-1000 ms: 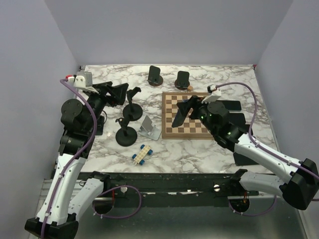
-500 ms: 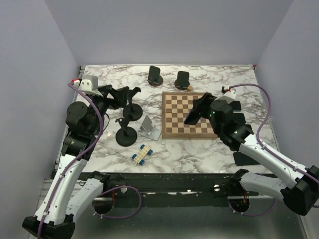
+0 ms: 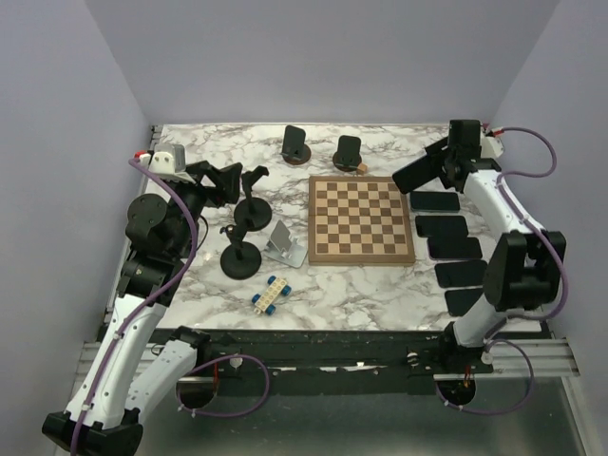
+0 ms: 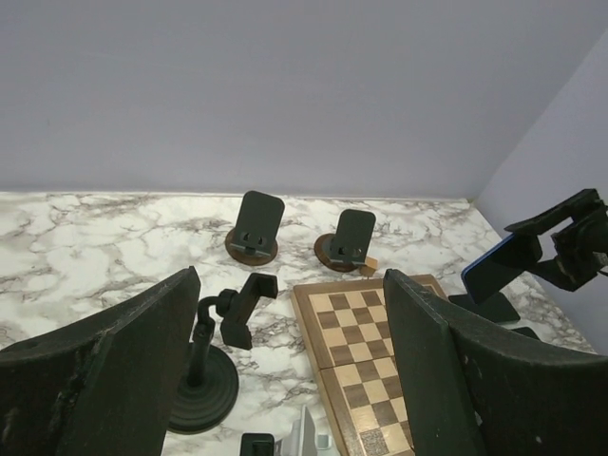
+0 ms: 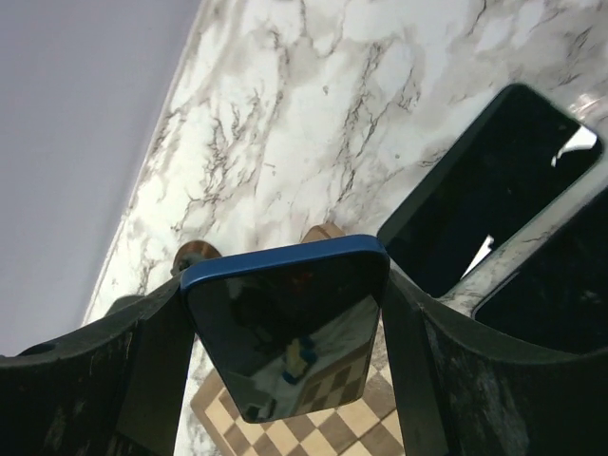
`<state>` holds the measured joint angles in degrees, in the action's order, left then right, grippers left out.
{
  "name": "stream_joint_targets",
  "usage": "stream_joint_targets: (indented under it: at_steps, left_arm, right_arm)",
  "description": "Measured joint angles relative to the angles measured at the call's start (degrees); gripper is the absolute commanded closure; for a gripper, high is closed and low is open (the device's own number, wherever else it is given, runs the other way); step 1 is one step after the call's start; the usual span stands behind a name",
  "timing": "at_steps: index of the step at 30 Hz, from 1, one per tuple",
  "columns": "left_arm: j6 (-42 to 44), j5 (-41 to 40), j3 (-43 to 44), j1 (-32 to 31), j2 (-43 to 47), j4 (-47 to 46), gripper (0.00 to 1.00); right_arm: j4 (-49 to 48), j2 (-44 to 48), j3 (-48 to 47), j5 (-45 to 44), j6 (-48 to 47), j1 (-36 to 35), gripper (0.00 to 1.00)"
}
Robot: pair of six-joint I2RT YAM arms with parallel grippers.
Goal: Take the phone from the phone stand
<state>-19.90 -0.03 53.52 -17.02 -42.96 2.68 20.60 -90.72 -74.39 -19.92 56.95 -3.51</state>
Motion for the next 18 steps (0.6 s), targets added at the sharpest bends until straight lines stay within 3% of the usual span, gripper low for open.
stream_joint_targets:
  at_steps: [10,18]
  left_arm:
    - [0.39,-0.39,-0.61,0.00,-1.33,-1.03,0.14]
    - [0.37,-0.13,-1.07,0.37,-2.71,-1.14,0.14]
  right_arm:
    - [3.23,-21.46,-12.72,19.26,12.98,9.77,0.99]
    - [3.52,-27.21,-18.75,21.33,18.95,12.74,0.99]
